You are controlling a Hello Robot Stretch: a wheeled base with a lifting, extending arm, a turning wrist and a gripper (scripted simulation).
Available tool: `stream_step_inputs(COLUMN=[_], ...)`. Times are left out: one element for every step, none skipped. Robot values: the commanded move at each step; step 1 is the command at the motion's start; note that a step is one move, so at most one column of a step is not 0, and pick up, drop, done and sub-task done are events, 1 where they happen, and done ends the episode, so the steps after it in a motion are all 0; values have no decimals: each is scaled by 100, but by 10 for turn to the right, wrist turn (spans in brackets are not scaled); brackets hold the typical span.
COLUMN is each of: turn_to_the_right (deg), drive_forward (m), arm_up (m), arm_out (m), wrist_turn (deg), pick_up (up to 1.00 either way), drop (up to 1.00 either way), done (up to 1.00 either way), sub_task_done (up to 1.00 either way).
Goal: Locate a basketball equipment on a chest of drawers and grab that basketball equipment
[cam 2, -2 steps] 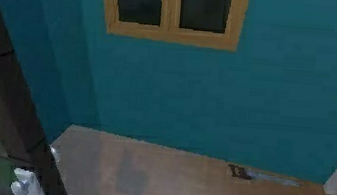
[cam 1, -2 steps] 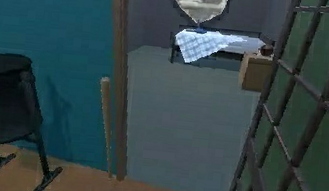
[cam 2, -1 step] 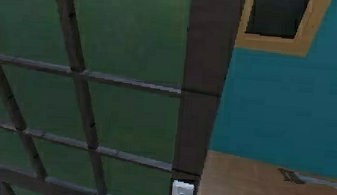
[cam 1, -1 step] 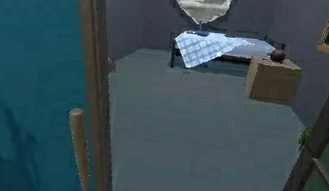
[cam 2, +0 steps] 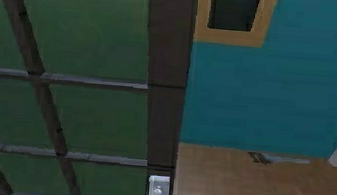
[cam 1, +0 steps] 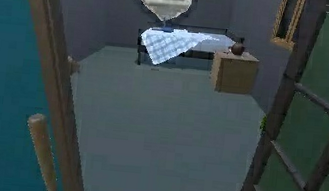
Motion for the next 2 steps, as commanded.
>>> stream_step_inputs(turn_to_the_right=[0,-60], drive_forward=[100,0], arm_up=[0,0], arm_out=[0,0], wrist_turn=[0,0], pick_up=[0,0], drop=[0,0], done=[0,0], sub_task_done=[0,0])
